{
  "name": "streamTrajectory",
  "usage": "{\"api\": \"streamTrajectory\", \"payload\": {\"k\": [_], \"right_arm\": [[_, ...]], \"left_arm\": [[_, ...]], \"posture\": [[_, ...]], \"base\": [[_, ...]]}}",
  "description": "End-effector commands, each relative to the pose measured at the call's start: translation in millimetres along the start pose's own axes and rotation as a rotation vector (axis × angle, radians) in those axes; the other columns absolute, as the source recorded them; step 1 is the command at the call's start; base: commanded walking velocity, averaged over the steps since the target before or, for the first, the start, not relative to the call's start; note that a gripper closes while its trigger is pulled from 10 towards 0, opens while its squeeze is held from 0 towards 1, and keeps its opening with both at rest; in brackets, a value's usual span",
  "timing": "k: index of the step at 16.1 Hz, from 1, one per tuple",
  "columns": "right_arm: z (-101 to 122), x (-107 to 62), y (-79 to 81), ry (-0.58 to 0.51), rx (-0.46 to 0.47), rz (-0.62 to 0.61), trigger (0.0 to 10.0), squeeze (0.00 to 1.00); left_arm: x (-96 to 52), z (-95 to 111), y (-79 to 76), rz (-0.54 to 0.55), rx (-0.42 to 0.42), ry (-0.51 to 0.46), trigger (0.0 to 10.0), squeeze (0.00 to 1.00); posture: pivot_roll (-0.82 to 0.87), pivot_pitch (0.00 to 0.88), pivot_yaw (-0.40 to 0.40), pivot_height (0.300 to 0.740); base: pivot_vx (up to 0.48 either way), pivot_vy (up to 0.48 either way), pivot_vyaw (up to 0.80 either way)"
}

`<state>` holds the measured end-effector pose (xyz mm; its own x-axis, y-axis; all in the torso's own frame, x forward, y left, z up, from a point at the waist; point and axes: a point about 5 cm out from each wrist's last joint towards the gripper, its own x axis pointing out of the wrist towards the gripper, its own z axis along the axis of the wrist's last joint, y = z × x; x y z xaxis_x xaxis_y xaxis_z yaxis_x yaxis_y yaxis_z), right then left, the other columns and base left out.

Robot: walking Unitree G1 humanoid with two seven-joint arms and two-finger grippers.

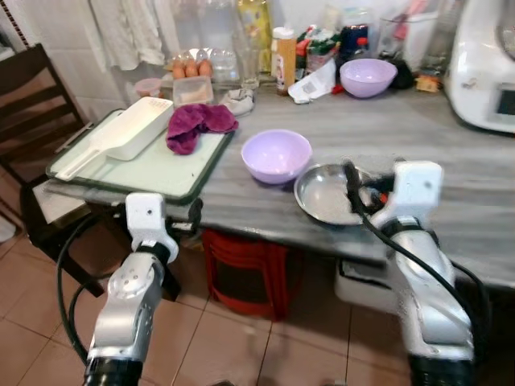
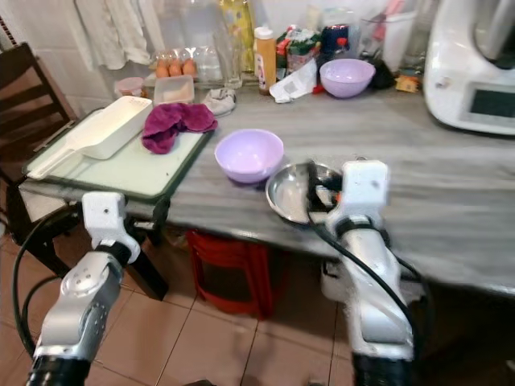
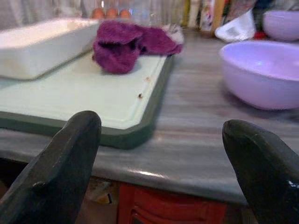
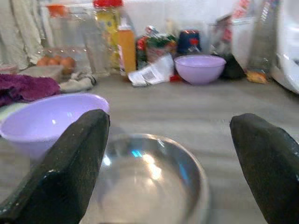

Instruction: Setting the table

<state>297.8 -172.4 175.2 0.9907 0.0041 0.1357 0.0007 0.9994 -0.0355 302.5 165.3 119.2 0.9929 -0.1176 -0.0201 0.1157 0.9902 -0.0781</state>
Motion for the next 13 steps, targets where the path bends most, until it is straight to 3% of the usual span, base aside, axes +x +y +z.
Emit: {"api": "streamTrajectory", "payload": {"k": [1,6,10,13], "right_arm": [[3.0,-0.5,-3.2,-0.002,-0.004,0.01,10.0,0.0],[-8.1,-8.5,-10.0,0.079,-0.015,0.018,10.0,0.0],[-32.0,-29.3,-7.1,0.194,-0.011,0.033,10.0,0.0],[-41.1,-34.3,-9.5,0.236,-0.01,0.013,10.0,0.0]], "left_arm": [[-0.2,-3.9,2.3,0.003,0.024,0.02,10.0,0.0],[-6.9,-13.0,13.9,0.008,0.061,0.073,10.0,0.0],[-17.7,-31.1,20.1,0.011,0.08,0.117,10.0,0.0],[-21.5,-40.0,16.8,0.006,0.107,0.121,10.0,0.0]], "posture": [[-0.14,0.012,0.127,0.74],[-0.17,0.022,0.146,0.74],[-0.2,0.027,0.118,0.74],[-0.21,0.016,0.089,0.74]], "base": [[-0.349,0.0,0.0],[-0.353,0.0,0.0],[-0.334,0.0,0.0],[0.0,0.0,0.0]]}}
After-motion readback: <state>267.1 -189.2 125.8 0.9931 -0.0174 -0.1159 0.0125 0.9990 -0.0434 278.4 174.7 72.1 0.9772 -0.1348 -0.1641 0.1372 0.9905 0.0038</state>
